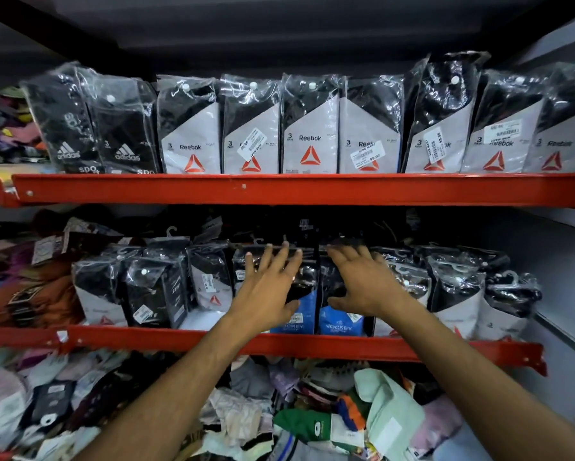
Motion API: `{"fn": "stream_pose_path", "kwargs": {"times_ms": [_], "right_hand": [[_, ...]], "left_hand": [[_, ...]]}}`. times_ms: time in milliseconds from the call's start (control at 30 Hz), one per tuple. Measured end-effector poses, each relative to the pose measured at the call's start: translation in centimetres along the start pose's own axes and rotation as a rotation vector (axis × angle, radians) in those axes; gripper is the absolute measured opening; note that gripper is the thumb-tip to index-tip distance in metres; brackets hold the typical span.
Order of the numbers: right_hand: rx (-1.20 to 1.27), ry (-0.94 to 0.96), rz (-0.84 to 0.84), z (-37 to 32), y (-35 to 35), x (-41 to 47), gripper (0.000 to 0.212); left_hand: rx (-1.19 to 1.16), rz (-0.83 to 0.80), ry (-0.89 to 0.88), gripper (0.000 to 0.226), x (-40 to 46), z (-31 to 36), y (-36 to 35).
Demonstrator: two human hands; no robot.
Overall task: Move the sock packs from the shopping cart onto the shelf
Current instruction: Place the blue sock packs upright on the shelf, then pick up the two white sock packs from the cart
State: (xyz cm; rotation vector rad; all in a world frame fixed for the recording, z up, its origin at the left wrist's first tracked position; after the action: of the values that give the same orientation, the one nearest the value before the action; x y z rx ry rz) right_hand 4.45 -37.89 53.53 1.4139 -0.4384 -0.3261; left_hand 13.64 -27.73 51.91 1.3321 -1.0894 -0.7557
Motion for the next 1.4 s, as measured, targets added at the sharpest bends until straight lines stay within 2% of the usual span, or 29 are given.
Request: {"fn": "stream_pose_path", "kwargs": {"times_ms": [133, 200, 367, 567, 633, 767, 867, 900, 967, 1067, 1300, 1333, 1400], "right_hand": [[0.054, 0.031, 0.098, -3.3, -1.8, -3.1, 0.099], [0.102, 0.034, 0.268, -4.5, -2.1, -5.3, 0.094], [0.173, 0.062, 0.321, -10.7, -9.3, -8.8, 0.09], [0.242, 0.12, -0.011, -19.4, -23.6, -11.4, 0.097], [0.268, 0.15, -0.129, -22.3, -28.1, -12.4, 0.098], [0.311, 0.218, -0.347, -27.5, -37.0, -15.0, 0.088], [0.348, 0.244, -0.552, -31.2, -44.1, -16.9, 0.085], [0.345, 0.256, -0.644, -32.7, -46.9, -17.4, 0.084], [0.309, 0.275, -0.808, -35.0, -52.0, -18.0, 0.085], [0.307, 0.254, -0.933, -37.1, -57.7, -17.5, 0.088], [0.313, 0.171, -1.136, -39.2, -67.3, -13.8, 0.109], [0.301, 0.182, -1.194, -39.2, -68.4, -13.7, 0.106], [0.272, 0.25, -1.301, -39.8, -69.4, -13.8, 0.084]], "left_hand": [[-0.022, 0.096, 0.016, 0.09, -5.3, -0.4, -1.7], [-0.007, 0.165, 0.023, 0.086, -7.9, -0.6, -2.8], [-0.049, 0.063, 0.124, 0.083, -15.8, -3.3, -11.6], [-0.12, -0.257, 0.222, 0.081, -26.4, -6.1, -25.3], [-0.165, -0.358, 0.258, 0.074, -29.8, -6.6, -29.3], [-0.242, -0.539, 0.332, 0.067, -35.8, -7.1, -37.0], [-0.342, -0.733, 0.37, 0.09, -39.1, -7.8, -43.5], [-0.357, -0.79, 0.381, 0.092, -39.8, -8.3, -45.7], [-0.329, -0.877, 0.345, 0.086, -40.7, -9.2, -49.5], [-0.344, -1.044, 0.278, 0.087, -41.5, -10.3, -55.7], [-0.374, -1.118, 0.07, 0.083, -38.7, -11.3, -62.9], [-0.41, -1.152, 0.065, 0.079, -38.8, -11.3, -63.5], [-0.469, -1.211, 0.087, 0.069, -38.9, -11.6, -64.5]]}}
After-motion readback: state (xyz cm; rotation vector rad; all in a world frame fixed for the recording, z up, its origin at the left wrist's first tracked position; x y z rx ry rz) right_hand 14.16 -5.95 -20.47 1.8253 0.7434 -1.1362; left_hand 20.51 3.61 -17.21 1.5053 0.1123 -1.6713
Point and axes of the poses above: each hand's wrist, its own x-axis towards the middle knuckle, its own y-axis out of the back of the hand, z = x × y, the point moved 10 cm from there along x, towards the middle knuckle, and after that the axes turned 13 degrees about -z, right-handed, at the moved point
